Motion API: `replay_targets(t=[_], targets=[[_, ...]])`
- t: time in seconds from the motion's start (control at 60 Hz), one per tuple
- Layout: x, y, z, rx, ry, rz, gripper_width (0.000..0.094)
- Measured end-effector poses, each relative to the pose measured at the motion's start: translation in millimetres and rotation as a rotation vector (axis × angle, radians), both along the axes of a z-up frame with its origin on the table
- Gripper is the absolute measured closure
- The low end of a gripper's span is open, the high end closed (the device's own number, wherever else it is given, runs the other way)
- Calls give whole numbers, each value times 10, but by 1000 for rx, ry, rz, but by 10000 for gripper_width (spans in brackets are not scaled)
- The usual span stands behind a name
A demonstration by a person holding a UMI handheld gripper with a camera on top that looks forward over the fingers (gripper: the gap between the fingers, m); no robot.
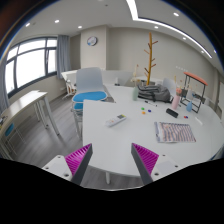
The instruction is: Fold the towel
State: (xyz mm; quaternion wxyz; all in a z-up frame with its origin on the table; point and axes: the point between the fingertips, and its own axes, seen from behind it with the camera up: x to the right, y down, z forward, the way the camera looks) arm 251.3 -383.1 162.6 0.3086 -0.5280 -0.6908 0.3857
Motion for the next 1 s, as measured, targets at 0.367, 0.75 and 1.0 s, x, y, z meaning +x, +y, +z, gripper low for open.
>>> replay_targets(t=[0.367, 0.75, 1.0], targets=[[-347, 1232, -260, 48, -15, -198, 87], [-1050, 2191, -536, 77, 7, -268, 84], [-1980, 2251, -930, 62, 3, -245, 89]])
